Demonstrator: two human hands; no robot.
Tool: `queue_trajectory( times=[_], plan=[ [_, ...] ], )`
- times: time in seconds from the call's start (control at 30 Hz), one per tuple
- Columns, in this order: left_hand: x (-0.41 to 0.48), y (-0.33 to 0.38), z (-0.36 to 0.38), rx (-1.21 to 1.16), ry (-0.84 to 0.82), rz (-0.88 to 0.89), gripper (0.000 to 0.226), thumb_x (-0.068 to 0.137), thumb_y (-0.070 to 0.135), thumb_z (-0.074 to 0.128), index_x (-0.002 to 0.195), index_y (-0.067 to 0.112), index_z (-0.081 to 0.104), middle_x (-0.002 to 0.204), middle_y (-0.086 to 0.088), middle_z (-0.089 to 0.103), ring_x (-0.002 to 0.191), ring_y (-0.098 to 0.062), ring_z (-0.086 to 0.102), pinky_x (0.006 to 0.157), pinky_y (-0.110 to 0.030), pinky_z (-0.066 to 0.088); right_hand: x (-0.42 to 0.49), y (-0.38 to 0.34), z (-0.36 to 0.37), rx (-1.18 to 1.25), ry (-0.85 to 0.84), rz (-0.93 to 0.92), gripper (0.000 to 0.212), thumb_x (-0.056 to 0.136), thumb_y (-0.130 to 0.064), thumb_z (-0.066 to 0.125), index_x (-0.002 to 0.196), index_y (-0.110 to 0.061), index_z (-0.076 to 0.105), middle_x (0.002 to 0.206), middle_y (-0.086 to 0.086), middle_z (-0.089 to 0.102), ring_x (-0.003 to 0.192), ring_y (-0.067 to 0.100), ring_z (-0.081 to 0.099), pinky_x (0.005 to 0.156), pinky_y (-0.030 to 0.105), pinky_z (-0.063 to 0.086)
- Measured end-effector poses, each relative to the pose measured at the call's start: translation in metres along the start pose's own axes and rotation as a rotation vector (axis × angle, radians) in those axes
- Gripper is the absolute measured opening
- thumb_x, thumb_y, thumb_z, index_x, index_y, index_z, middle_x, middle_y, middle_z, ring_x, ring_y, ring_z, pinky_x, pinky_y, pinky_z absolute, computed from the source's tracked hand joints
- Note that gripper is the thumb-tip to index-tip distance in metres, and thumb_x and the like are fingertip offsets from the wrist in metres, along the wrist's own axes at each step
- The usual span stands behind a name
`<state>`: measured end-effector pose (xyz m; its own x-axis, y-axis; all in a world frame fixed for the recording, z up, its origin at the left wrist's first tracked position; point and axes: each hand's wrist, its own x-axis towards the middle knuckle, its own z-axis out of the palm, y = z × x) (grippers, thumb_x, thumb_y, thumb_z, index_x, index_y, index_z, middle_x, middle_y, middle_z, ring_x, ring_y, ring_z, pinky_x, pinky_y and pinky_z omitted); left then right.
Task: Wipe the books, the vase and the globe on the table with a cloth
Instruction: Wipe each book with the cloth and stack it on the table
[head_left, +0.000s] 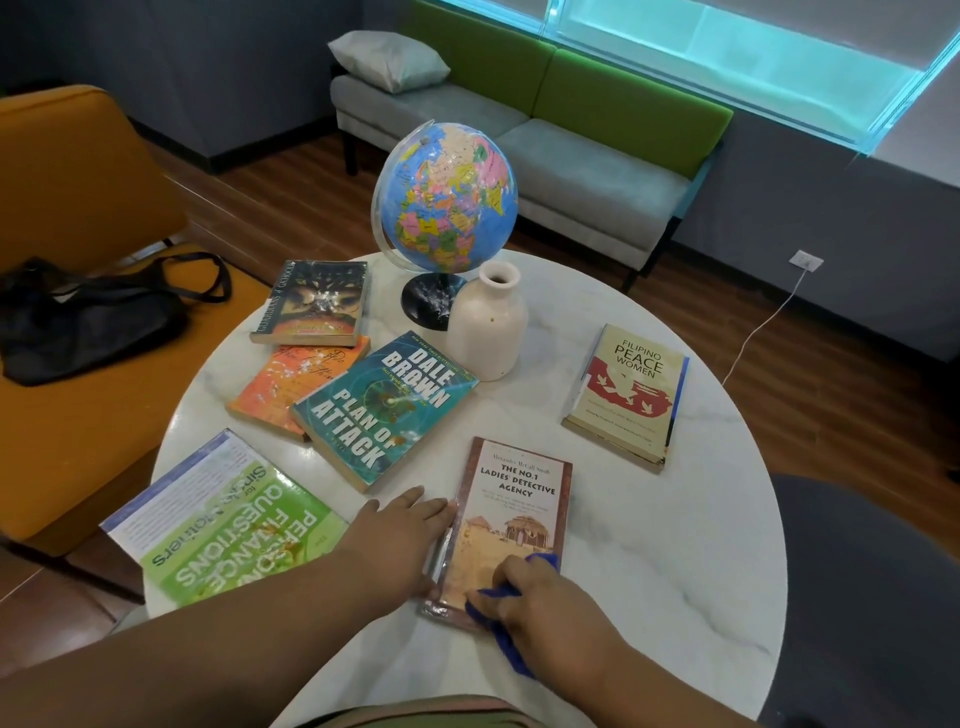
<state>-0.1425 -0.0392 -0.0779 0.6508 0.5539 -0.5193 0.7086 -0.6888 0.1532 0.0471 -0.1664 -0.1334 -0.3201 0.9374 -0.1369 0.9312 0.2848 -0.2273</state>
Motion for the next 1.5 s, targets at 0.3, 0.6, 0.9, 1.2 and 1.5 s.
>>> queue_trajectory(
  times=[0.3,0.6,0.9,1.2,1.5],
  plan=[
    [-0.001,0.0,-0.001,-0.007,0.0,0.0,0.091,0.088,0.046,0.061,0.154,0.027,0.001,0.162,0.011,0.004,0.149,-0.015,-0.001,0.118,-0.047,0.018,0.015,-0.011,-0.024,0.15,0.108,0.178,0.017,0.096,-0.035,0.051,0.109,-0.025,0.057,0.112,0.0,0.05,0.098,0.015,0.05,0.083,0.029,0.047],
    [0.0,-0.001,-0.001,-0.022,-0.001,-0.003,0.092,0.087,0.047,0.061,0.154,0.028,0.001,0.162,0.011,0.004,0.149,-0.014,-0.001,0.118,-0.047,0.017,0.037,0.008,-0.044,0.252,0.124,0.359,0.021,0.096,-0.028,0.05,0.109,-0.039,0.062,0.112,-0.001,0.052,0.101,0.022,0.053,0.082,0.033,0.046],
    [-0.001,-0.001,0.0,-0.017,0.004,0.0,0.091,0.088,0.048,0.061,0.154,0.029,0.001,0.161,0.012,0.004,0.149,-0.015,-0.001,0.117,-0.048,0.017,0.022,-0.025,-0.031,0.006,-0.107,0.307,0.068,0.091,-0.016,0.054,0.15,-0.022,0.022,0.143,0.005,0.025,0.13,0.029,0.029,0.105,0.036,0.039],
    [-0.001,0.0,0.002,-0.019,-0.002,-0.002,0.092,0.088,0.047,0.061,0.154,0.028,0.001,0.162,0.012,0.003,0.149,-0.015,-0.002,0.118,-0.048,0.015,0.044,0.005,-0.041,0.069,-0.035,0.466,0.063,0.092,-0.014,0.054,0.148,-0.027,0.028,0.138,-0.003,0.03,0.122,0.023,0.038,0.098,0.032,0.046],
    [-0.001,-0.004,0.008,-0.023,0.024,0.022,0.088,0.089,0.048,0.058,0.154,0.028,0.002,0.161,0.012,0.004,0.149,-0.015,-0.005,0.117,-0.049,0.015,0.051,0.004,-0.046,0.196,0.082,0.351,0.027,0.099,-0.03,0.045,0.124,-0.027,0.055,0.116,-0.001,0.05,0.103,0.021,0.055,0.081,0.029,0.049]
  ],
)
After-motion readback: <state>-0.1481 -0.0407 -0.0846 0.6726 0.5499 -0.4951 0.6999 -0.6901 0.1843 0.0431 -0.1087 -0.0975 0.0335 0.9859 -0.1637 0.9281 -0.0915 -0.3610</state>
